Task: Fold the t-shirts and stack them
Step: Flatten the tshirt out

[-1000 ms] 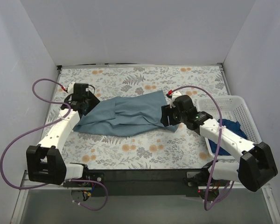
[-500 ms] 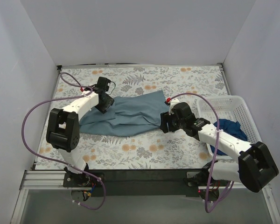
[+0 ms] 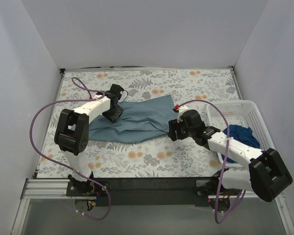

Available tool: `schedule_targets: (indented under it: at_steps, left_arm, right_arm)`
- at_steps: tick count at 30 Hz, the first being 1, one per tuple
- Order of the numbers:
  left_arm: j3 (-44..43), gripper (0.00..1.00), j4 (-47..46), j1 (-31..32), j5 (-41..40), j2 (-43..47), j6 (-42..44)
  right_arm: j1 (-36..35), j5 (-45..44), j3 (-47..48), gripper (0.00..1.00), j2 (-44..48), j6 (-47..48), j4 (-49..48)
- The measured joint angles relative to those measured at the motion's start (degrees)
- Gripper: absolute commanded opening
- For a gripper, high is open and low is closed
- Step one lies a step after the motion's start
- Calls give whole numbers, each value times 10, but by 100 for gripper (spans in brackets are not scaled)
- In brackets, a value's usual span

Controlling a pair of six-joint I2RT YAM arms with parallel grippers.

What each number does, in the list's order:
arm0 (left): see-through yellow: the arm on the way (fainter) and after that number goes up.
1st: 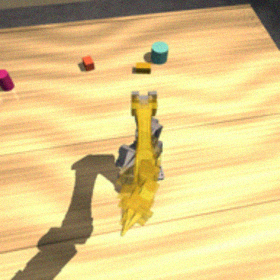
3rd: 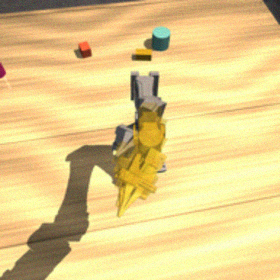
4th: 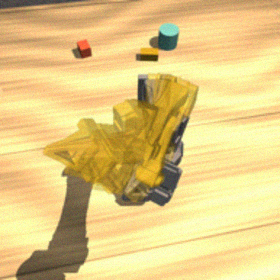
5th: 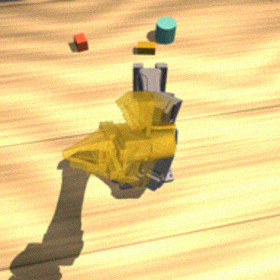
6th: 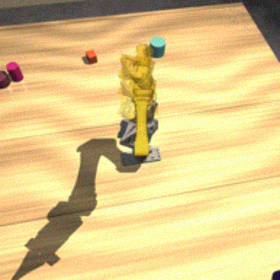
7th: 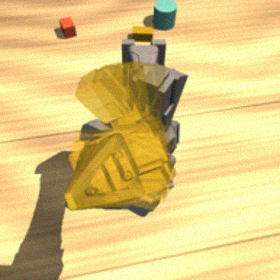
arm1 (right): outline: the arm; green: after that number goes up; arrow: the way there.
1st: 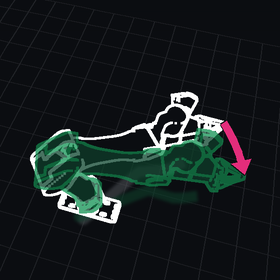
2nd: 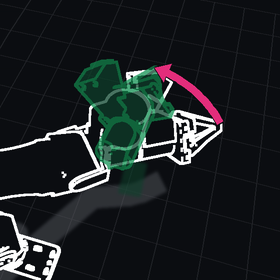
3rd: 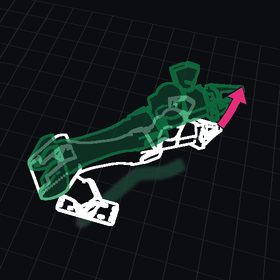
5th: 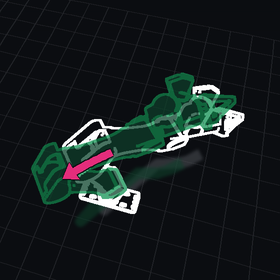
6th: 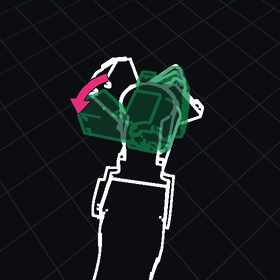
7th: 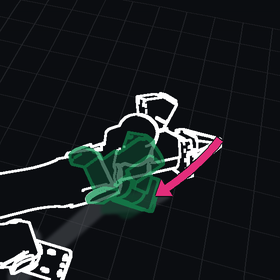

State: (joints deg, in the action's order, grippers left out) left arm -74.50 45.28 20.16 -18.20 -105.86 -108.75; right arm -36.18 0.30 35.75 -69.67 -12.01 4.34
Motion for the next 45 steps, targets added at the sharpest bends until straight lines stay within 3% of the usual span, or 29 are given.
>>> schedule_targets:
  at_steps: [15, 18, 25, 36, 45]
  left_arm:
    - [41, 11, 16, 14, -20, 25, -26]
    - [43, 9, 18, 14, -30, 26, -27]
    - [43, 33, 23, 14, -53, 27, -27]
    - [60, 38, -25, 14, -52, 79, -33]
    - [50, 39, -36, 14, -47, 44, -35]
  right_arm:
    - [0, 0, -1, 69, 3, 0, -13]
    - [0, 0, -1, 69, 3, 0, -14]
    - [0, 0, -1, 69, 3, 0, -14]
    - [0, 0, -8, 69, 3, 0, -15]
    - [0, 3, -8, 69, 3, 0, -15]
